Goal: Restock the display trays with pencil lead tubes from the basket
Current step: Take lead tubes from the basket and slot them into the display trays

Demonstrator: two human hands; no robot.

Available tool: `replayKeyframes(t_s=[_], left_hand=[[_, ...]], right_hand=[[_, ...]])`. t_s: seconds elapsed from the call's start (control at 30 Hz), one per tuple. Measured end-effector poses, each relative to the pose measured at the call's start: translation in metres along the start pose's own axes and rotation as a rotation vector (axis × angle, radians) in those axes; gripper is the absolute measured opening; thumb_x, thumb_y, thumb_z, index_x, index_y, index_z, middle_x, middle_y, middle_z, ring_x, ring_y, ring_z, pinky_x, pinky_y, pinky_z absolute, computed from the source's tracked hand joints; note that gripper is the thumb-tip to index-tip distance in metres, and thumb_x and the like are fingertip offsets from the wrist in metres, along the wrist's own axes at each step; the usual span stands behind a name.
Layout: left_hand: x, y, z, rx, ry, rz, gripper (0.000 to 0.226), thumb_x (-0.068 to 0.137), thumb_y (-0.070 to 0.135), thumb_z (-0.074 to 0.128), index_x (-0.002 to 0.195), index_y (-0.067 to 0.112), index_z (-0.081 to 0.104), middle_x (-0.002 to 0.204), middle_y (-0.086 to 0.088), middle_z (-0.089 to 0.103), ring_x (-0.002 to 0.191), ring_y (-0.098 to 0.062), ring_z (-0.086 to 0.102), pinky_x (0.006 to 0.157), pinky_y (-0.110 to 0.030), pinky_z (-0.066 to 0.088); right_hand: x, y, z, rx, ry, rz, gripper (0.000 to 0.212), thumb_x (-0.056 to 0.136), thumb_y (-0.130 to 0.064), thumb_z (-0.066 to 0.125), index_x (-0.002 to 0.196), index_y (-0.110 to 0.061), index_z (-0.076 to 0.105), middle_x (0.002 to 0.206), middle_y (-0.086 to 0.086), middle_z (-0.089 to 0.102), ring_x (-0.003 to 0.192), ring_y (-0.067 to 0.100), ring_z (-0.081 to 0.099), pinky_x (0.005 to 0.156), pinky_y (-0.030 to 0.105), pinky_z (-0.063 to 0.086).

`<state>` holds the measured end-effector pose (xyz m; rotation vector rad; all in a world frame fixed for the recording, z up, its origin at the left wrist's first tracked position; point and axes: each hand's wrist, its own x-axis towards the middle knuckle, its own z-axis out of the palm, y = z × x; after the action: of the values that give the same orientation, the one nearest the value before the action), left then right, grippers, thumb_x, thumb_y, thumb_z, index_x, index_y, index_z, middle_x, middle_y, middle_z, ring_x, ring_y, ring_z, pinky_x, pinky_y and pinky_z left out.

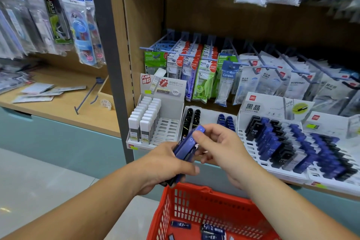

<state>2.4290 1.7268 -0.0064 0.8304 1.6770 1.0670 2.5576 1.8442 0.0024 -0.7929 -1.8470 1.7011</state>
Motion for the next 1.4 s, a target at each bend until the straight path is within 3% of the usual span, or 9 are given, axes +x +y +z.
replayKeyframes(t_s=[0.2, 0.4, 0.6, 0.8, 0.93, 1.03, 1.17, 1.27, 1.4], left_hand=[[-0.002, 0.000, 0.004, 0.056, -0.009, -0.072, 0.023, 0.086, 0.017, 0.080, 0.087, 0.014, 0.058, 0.057, -0.004, 0.049, 0.047, -0.016, 0.044, 0.047, -0.026, 0.032], [0.003, 0.007, 0.006, -0.130, 0.222, 0.033, 0.024, 0.089, 0.026, 0.080, 0.093, 0.007, 0.064, 0.069, -0.013, 0.062, 0.057, -0.021, 0.049, 0.048, -0.026, 0.034], [-0.004, 0.022, 0.046, -0.101, 0.026, 0.114, 0.015, 0.090, 0.023, 0.079, 0.095, 0.013, 0.070, 0.056, -0.006, 0.061, 0.045, -0.014, 0.049, 0.045, -0.024, 0.033], [0.015, 0.033, 0.072, -0.152, 0.045, 0.132, 0.015, 0.090, 0.021, 0.079, 0.092, 0.008, 0.072, 0.056, -0.004, 0.063, 0.045, -0.014, 0.046, 0.047, -0.025, 0.032], [0.029, 0.034, 0.085, -0.167, 0.072, 0.113, 0.019, 0.087, 0.017, 0.080, 0.087, 0.000, 0.073, 0.066, -0.010, 0.069, 0.051, -0.015, 0.051, 0.048, -0.026, 0.032], [0.037, 0.031, 0.091, -0.148, 0.052, 0.074, 0.015, 0.083, 0.012, 0.080, 0.086, 0.001, 0.070, 0.062, -0.017, 0.061, 0.049, -0.019, 0.046, 0.047, -0.025, 0.030], [0.045, 0.028, 0.097, -0.125, 0.033, 0.057, 0.030, 0.079, 0.010, 0.081, 0.100, -0.007, 0.068, 0.060, -0.017, 0.058, 0.050, -0.021, 0.044, 0.046, -0.025, 0.029], [0.050, 0.024, 0.098, -0.112, 0.034, 0.056, 0.029, 0.079, 0.011, 0.081, 0.100, -0.004, 0.069, 0.060, -0.016, 0.058, 0.050, -0.020, 0.044, 0.045, -0.025, 0.030], [0.053, 0.021, 0.098, -0.113, 0.021, 0.058, 0.035, 0.074, 0.016, 0.084, 0.100, -0.002, 0.069, 0.062, -0.016, 0.059, 0.058, -0.023, 0.045, 0.046, -0.026, 0.031]], right_hand=[[0.000, -0.004, -0.022, 0.154, 0.156, 0.069, 0.009, 0.103, -0.015, 0.059, 0.105, -0.006, 0.057, 0.081, 0.006, 0.073, 0.065, 0.022, 0.067, 0.050, 0.030, 0.050], [-0.012, 0.000, -0.046, 0.055, 0.173, 0.021, 0.004, 0.104, -0.006, 0.056, 0.105, -0.004, 0.058, 0.083, 0.018, 0.074, 0.067, 0.025, 0.066, 0.061, 0.033, 0.057], [-0.028, 0.006, -0.063, 0.069, 0.066, 0.022, 0.007, 0.101, -0.003, 0.057, 0.107, 0.000, 0.060, 0.078, 0.023, 0.071, 0.062, 0.026, 0.065, 0.057, 0.029, 0.056], [-0.034, -0.001, -0.106, 0.138, 0.237, -0.006, 0.008, 0.094, 0.000, 0.068, 0.098, -0.005, 0.072, 0.077, 0.015, 0.072, 0.066, 0.026, 0.064, 0.064, 0.034, 0.059], [-0.041, -0.006, -0.139, -0.098, 0.421, -0.080, 0.013, 0.090, 0.001, 0.072, 0.101, -0.006, 0.071, 0.073, 0.021, 0.066, 0.058, 0.019, 0.062, 0.061, 0.032, 0.056], [-0.043, 0.000, -0.160, -0.290, 0.484, -0.136, 0.022, 0.085, -0.002, 0.079, 0.098, -0.015, 0.066, 0.071, 0.028, 0.061, 0.059, 0.025, 0.058, 0.064, 0.044, 0.056], [-0.041, 0.010, -0.176, -0.382, 0.518, -0.183, 0.026, 0.085, 0.002, 0.077, 0.086, -0.023, 0.068, 0.071, 0.010, 0.067, 0.074, 0.038, 0.068, 0.079, 0.052, 0.060], [-0.038, 0.015, -0.179, -0.441, 0.488, -0.200, 0.027, 0.086, 0.000, 0.077, 0.084, -0.025, 0.069, 0.075, 0.005, 0.070, 0.071, 0.030, 0.067, 0.074, 0.040, 0.059], [-0.032, 0.019, -0.176, -0.549, 0.397, -0.201, 0.028, 0.086, -0.006, 0.079, 0.082, -0.032, 0.069, 0.072, -0.004, 0.063, 0.055, 0.008, 0.047, 0.063, 0.025, 0.048]])
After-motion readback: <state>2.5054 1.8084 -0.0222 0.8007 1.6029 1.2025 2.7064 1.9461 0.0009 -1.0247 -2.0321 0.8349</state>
